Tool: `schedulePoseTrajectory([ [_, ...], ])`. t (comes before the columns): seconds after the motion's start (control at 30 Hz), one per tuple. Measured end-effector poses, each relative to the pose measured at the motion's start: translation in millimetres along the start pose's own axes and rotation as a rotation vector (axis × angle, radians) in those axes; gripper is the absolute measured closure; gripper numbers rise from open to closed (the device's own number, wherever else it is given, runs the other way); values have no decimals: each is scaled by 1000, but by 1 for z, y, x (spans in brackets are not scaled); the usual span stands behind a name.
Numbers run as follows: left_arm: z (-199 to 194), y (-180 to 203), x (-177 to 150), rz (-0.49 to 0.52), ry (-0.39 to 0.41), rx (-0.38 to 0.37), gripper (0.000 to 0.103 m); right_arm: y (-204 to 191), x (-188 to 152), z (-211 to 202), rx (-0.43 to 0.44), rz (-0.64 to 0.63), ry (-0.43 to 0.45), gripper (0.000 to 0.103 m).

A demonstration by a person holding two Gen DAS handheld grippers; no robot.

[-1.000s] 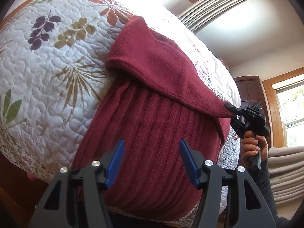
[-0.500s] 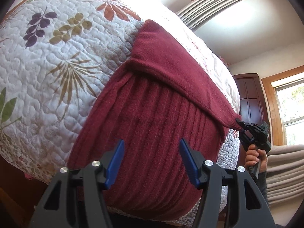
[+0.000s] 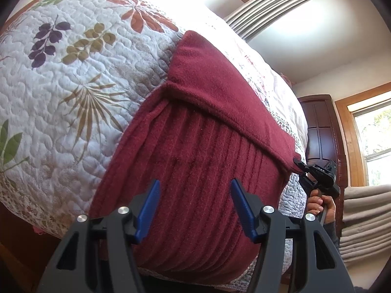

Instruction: Fold small clothes

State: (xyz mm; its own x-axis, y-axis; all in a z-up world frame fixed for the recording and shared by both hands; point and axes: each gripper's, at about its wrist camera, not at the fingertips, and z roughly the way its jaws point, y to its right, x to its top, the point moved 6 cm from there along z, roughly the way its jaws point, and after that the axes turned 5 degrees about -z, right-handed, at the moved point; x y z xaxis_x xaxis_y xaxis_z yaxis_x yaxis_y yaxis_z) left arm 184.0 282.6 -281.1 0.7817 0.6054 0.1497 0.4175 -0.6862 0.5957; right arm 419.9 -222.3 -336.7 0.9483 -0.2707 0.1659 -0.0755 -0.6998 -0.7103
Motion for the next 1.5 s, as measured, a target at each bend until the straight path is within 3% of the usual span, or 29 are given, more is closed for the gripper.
schedulePoseTrajectory([
  [0.1,3,0,0,-2,-5,0,43,3,5,-23,-73,-6,68,90],
  [0.17,5,2,0,3,-9,0,43,-7,5,-37,-72,-40,106,92],
  [0.27,10,5,-1,12,-19,4,43,-30,-1,-31,-49,-114,69,92],
  [0.4,15,9,-5,28,-22,15,42,-17,-14,2,-75,-97,-28,92],
  [0.43,14,8,-6,26,-21,20,42,-9,-17,8,-95,-83,-48,99],
  [0.5,9,3,-9,21,-9,35,41,2,-21,7,-93,-65,-44,103],
  [0.7,-20,-45,-25,-13,36,121,30,-5,-47,-43,-55,-149,-11,78],
  [0.83,-30,-79,-51,22,-3,161,24,8,-96,-72,-21,-202,-63,63],
  [1.0,-15,-117,-85,67,-115,142,20,48,-177,-92,-39,-185,-132,59],
  [1.23,30,-151,-111,192,-250,59,20,85,-284,-105,-94,-54,-145,56],
  [1.37,46,-161,-104,235,-264,-7,20,87,-323,-112,-109,44,-122,56],
  [1.5,62,-169,-102,242,-301,-75,23,73,-352,-117,-135,49,-110,56],
])
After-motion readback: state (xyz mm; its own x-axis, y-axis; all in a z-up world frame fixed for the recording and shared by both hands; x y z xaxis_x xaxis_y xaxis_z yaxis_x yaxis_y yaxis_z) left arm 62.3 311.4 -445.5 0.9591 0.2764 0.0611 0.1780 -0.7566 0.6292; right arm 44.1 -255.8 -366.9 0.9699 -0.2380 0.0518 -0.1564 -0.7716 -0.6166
